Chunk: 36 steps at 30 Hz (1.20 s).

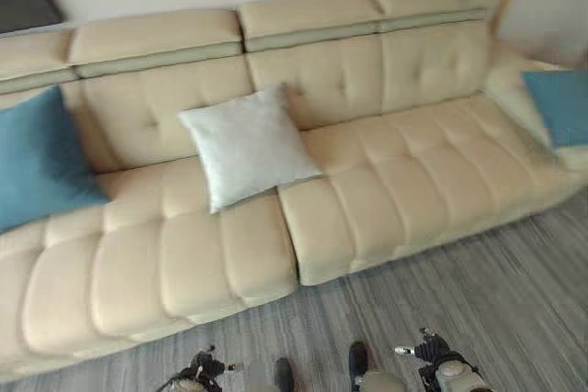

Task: Pick up all the scattered cushions and arrange them neatly on the sofa.

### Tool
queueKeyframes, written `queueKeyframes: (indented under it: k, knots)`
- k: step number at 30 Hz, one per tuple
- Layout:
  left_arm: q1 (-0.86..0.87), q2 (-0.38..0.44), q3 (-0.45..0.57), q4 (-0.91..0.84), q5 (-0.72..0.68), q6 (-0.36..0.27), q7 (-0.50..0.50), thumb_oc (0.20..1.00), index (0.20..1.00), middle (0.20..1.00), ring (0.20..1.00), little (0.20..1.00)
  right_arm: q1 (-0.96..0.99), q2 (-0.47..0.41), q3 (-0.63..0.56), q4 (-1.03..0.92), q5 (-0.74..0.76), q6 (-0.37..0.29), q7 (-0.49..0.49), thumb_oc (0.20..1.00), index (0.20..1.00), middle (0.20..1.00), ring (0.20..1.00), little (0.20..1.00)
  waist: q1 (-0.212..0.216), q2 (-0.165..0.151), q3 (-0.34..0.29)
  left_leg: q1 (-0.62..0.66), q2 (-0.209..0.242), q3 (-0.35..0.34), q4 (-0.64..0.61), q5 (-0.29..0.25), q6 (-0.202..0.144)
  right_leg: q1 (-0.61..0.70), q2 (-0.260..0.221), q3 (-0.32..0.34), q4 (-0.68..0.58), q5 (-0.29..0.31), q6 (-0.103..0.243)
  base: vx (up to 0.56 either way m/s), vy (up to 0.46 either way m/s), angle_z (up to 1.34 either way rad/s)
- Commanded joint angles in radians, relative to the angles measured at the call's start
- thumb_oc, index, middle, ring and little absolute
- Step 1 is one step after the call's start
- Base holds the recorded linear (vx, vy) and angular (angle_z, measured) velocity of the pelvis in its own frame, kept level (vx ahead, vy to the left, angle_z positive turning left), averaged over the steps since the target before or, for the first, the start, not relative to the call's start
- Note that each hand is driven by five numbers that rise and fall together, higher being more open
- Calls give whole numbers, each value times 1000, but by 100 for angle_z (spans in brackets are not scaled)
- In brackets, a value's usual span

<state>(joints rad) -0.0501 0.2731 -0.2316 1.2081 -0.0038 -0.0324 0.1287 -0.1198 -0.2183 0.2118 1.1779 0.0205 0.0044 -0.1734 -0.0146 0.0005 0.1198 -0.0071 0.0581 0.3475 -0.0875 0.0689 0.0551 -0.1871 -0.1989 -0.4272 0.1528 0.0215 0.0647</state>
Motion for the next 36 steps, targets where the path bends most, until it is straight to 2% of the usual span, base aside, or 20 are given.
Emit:
queueKeyframes:
  k: [1,4,5,8,11,12,13,14,16,17,18,21,22,23,25,28,29,33,35,36]
  knots:
    - [-45,4,27,32,32,-4,4,1000,1000,1000,1000,1000,-14,-50,1,-4,5,-6,-31,1000,1000,1000,1000,1000,2,14,15,51,20,7,23,-126,-97,49,-69,-96,41,-35,70,36,-62,-210]
    - [-61,5,15,22,42,-8,3,1000,1000,1000,1000,1000,-11,-63,-5,-2,-1,-2,-39,1000,1000,1000,1000,1000,-11,6,6,69,32,86,34,-143,-106,51,-102,-178,-12,1,92,95,-196,-150]
    - [-68,5,5,21,55,-7,2,1000,1000,1000,1000,1000,-1,-72,-8,0,5,-1,-44,1000,1000,1000,1000,1000,-32,1,-7,74,44,113,57,-150,-122,69,-80,-156,-70,7,92,175,-348,-110]
    - [-75,-2,-5,20,57,-9,2,1000,1000,1000,1000,1000,8,-83,-18,-3,20,-7,-50,1000,1000,1000,1000,1000,-56,11,-9,77,72,135,113,-166,-139,68,-58,-114,-79,0,84,134,-220,-90]
    - [-84,-17,-13,14,51,-12,2,1000,1000,1000,1000,1000,13,-101,-22,-1,38,-9,-55,1000,1000,1000,1000,1000,-88,27,-6,65,150,164,305,-177,-169,97,-12,-59,-97,-38,49,246,-358,-48]
    - [-83,-24,-23,-10,34,-14,7,1000,1000,1000,1000,1000,10,-108,-10,4,35,-7,-61,1000,1000,1000,1000,1000,-77,27,7,17,193,97,479,-112,-172,127,31,-7,-118,-64,19,343,-459,-72]
    - [-82,-29,-24,-21,21,-16,9,1000,1000,1000,1000,1000,6,-113,-5,1,33,-9,-61,1000,1000,1000,1000,1000,-72,30,11,-3,192,44,546,-93,-173,140,53,21,-132,-72,5,354,-414,-120]
    - [-79,-33,-25,-28,10,-18,11,1000,1000,1000,1000,1000,4,-116,-2,-1,31,-9,-59,1000,1000,1000,1000,1000,-63,29,13,-22,169,-16,595,-88,-165,150,69,54,-137,-79,-7,240,-217,-147]
    - [-69,-45,-33,-37,-5,-22,13,1000,1000,1000,1000,1000,-1,-123,6,1,29,-8,-53,1000,1000,1000,1000,1000,-27,9,19,-103,20,-172,639,-122,-110,151,78,147,-136,-74,-24,198,-100,-143]
    - [-69,-45,-33,-38,-5,-22,13,1000,1000,1000,1000,1000,0,-124,6,1,29,-8,-53,1000,1000,1000,1000,1000,-26,10,20,-104,22,-172,641,-124,-110,151,79,148,-135,-75,-24,311,-77,-136]
    - [-61,-59,-39,-42,-18,-23,7,1000,1000,1000,1000,1000,-2,-123,12,7,27,-8,-50,1000,1000,1000,1000,1000,8,5,28,-176,-59,-269,619,-159,-87,172,93,231,-125,-90,-17,325,-63,-150]
    - [-60,-66,-43,-38,-24,-22,4,1000,1000,1000,1000,1000,-5,-124,18,17,26,-10,-50,1000,1000,1000,1000,1000,35,7,32,-222,-86,-320,515,-168,-74,192,104,280,-119,-111,-11,316,-38,-119]
    - [-61,-70,-45,-29,-32,-22,4,1000,1000,1000,1000,1000,-14,-129,28,24,25,-14,-54,1000,1000,1000,1000,1000,67,32,33,-261,-103,-397,330,-86,-92,219,147,323,-121,-131,-10,395,-27,-97]
    - [-61,-70,-46,-29,-32,-22,4,1000,1000,1000,1000,1000,-14,-129,28,24,25,-14,-54,1000,1000,1000,1000,1000,69,30,37,-251,-104,-395,320,-82,-92,223,144,326,-120,-132,-10,422,-34,-110]
    - [-67,-74,-56,-11,-35,-23,6,1000,1000,1000,1000,1000,-24,-137,37,29,25,-17,-61,1000,1000,1000,1000,1000,88,55,44,-313,-105,-463,163,22,-115,266,193,371,-123,-170,-18,417,-28,-88]
    - [-66,-70,-50,1,-39,-24,10,1000,1000,1000,1000,1000,-30,-136,49,29,25,-17,-66,1000,1000,1000,1000,1000,112,59,56,-362,-98,-428,36,62,-132,326,215,428,-120,-212,-31,537,23,-54]
    - [-47,-70,-37,11,-35,-22,9,1000,1000,1000,1000,1000,-32,-127,58,35,14,-12,-63,1000,1000,1000,1000,1000,133,56,43,-380,-84,-349,24,78,-129,401,214,463,-139,-247,-25,567,94,-52]
    - [-12,-63,-8,29,-30,-21,5,1000,1000,1000,1000,1000,-20,-115,67,42,-24,-4,-41,1000,1000,1000,1000,1000,179,46,2,-375,-76,-322,79,128,-109,476,183,487,-115,-273,3,638,166,-67]
    - [-3,-54,-7,51,-12,-10,0,1000,1000,1000,1000,1000,-7,-106,57,50,-40,-2,-31,1000,1000,1000,1000,1000,189,7,-26,-351,-105,-310,119,120,-76,457,133,463,39,-184,45,710,159,-58]
    - [1,-45,-12,51,1,-9,-5,1000,1000,1000,1000,1000,6,-105,56,48,-37,-4,-27,1000,1000,1000,1000,1000,184,-3,-33,-334,-115,-306,136,94,-54,408,123,460,173,-102,68,510,113,-30]
